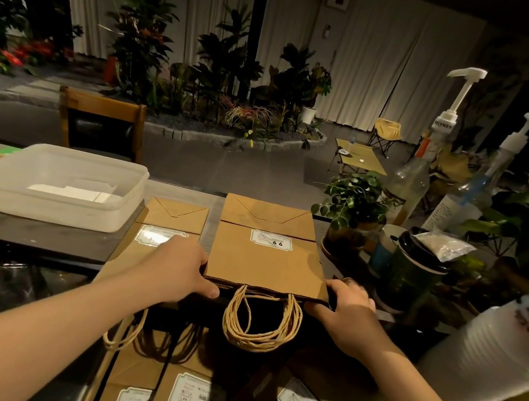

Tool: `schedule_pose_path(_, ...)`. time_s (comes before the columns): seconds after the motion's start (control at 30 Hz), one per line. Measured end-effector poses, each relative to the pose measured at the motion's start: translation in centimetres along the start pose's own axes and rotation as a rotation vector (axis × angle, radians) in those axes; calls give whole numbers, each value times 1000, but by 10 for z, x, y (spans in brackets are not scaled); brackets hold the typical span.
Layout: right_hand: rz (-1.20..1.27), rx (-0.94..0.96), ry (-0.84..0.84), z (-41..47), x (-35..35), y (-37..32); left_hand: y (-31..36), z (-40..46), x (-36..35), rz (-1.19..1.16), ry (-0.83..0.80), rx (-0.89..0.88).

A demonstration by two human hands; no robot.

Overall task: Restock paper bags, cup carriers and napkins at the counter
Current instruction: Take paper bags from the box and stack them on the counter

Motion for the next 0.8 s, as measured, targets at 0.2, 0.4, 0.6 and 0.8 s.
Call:
schedule_pose_path(0.2,-14,2,20,-6,-3,-4,-1,-1,-1,-1,16,3)
schedule_pose_path(0.4,47,45,-10,-13,-3,6,0,1,1,46,-32,4)
schedule_pose_path(0.6,6,76,-2,-8,-8,12,3,3,2,103,-35,16)
schedule_pose_path(0.8,-29,103,-8,-7,-11,15,1,4,1,108,-36,17)
Point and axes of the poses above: each hand's wrist, its own z-axis towards the middle knuckle, its own x-axis out of the back of the hand, y = z × x, the point moved 1 cm from there along z, towards the middle knuckle, and after that the axes turned 15 degrees about x, right-handed, at the moved point
